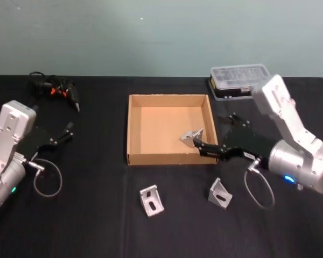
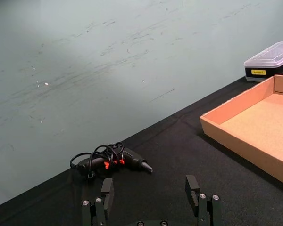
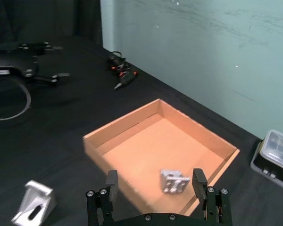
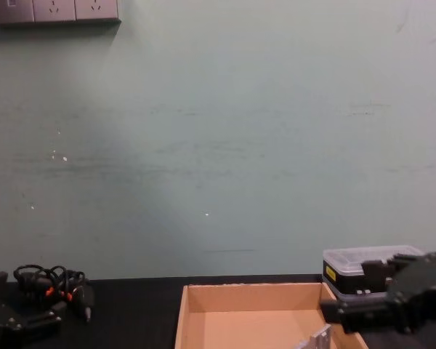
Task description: Use one hand to pick up the angle iron from the table and place it into the box.
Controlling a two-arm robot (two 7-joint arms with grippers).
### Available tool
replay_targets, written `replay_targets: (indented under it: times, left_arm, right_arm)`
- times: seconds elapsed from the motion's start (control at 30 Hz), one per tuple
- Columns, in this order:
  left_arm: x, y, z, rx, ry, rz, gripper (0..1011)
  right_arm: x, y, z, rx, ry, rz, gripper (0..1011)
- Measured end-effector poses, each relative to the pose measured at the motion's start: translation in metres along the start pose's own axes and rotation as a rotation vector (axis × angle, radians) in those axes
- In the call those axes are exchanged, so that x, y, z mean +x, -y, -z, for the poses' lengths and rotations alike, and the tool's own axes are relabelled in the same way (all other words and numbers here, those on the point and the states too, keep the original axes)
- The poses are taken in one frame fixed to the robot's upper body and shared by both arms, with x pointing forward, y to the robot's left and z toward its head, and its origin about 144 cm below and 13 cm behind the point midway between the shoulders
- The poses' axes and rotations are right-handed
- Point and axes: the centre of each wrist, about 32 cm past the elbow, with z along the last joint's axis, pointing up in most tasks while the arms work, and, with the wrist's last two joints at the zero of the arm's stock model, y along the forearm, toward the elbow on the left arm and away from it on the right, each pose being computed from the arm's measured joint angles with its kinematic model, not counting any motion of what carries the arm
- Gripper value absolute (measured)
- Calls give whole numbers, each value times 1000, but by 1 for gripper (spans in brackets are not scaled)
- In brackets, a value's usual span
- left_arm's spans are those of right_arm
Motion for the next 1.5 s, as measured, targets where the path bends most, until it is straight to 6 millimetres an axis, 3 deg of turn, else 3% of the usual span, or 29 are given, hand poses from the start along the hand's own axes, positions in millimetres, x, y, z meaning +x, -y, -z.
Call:
replay_targets:
  times: [0.37, 0.6, 1.03, 1.5]
  left_arm:
    - [0, 0, 0, 0, 0, 0, 1000]
    - [0, 0, 0, 0, 0, 0, 1000]
    - [0, 0, 0, 0, 0, 0, 1000]
    - [0, 0, 0, 0, 0, 0, 1000]
  right_arm:
    - [-22, 36, 22, -26, -20, -35, 1000]
    - [-28, 45, 35, -60, -36, -41, 1000]
    - [-34, 42, 63, -117, -92, -42, 1000]
    - [-34, 30, 71, -132, -109, -49, 1000]
